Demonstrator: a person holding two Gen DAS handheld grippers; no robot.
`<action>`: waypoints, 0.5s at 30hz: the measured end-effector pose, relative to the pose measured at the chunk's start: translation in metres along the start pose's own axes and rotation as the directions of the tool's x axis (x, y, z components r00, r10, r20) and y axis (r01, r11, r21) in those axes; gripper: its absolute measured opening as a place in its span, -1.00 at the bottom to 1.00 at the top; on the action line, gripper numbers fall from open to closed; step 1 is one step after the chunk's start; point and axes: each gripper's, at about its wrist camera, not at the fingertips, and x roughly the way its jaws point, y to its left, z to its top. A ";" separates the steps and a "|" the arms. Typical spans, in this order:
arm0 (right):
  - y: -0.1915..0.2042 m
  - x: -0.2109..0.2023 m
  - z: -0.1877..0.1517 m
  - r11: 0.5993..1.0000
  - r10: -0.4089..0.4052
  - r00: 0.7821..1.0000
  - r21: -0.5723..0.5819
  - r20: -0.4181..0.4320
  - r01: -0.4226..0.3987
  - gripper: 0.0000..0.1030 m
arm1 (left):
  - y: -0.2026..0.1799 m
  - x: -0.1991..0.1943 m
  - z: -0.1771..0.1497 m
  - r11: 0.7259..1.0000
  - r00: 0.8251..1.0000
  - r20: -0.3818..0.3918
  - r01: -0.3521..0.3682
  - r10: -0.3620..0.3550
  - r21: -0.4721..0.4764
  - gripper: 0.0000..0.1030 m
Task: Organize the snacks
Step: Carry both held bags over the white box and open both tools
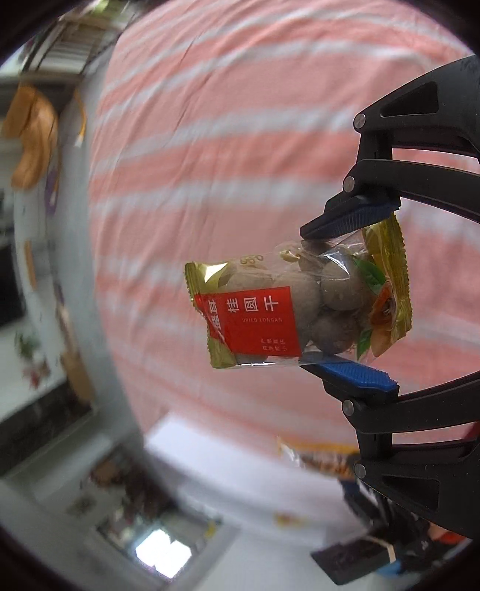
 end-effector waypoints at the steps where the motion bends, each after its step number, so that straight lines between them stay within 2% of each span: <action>1: 0.025 0.000 0.006 0.999 0.043 0.999 -0.030 0.007 -0.043 0.25 | 0.009 -0.019 0.010 1.000 0.999 0.035 -0.020 0.020 -0.001 0.06; 2: 0.047 0.000 0.010 0.995 0.079 0.997 -0.058 0.010 -0.079 0.25 | 0.017 -0.033 0.016 0.999 0.997 0.059 -0.043 0.043 -0.004 0.06; 5: 0.134 0.005 0.024 0.965 0.220 0.975 -0.151 0.011 -0.216 0.26 | 0.062 -0.075 0.035 0.985 0.978 0.120 -0.166 0.170 -0.042 0.08; 7: 0.194 0.012 0.030 0.928 0.320 0.947 -0.196 -0.010 -0.316 0.26 | 0.101 -0.094 0.040 0.957 0.950 0.123 -0.276 0.286 -0.092 0.09; 9: 0.241 0.022 0.033 0.896 0.385 0.922 -0.224 -0.040 -0.384 0.27 | 0.139 -0.105 0.040 0.919 0.918 0.096 -0.371 0.384 -0.131 0.11; 10: 0.260 0.028 0.034 0.885 0.399 0.916 -0.239 -0.050 -0.399 0.27 | 0.155 -0.109 0.037 0.897 0.899 0.077 -0.418 0.431 -0.144 0.12; 12: 0.304 0.042 0.032 0.872 0.395 0.917 -0.292 -0.058 -0.394 0.27 | 0.182 -0.117 0.030 0.851 0.859 0.047 -0.496 0.510 -0.171 0.13; 14: 0.333 0.057 0.029 0.865 0.370 0.927 -0.343 -0.056 -0.366 0.28 | 0.200 -0.125 0.020 0.830 0.843 0.034 -0.521 0.537 -0.199 0.29; 15: 0.344 0.066 0.023 0.862 0.355 0.933 -0.364 -0.068 -0.354 0.30 | 0.205 -0.129 0.015 0.825 0.839 0.035 -0.525 0.542 -0.210 0.49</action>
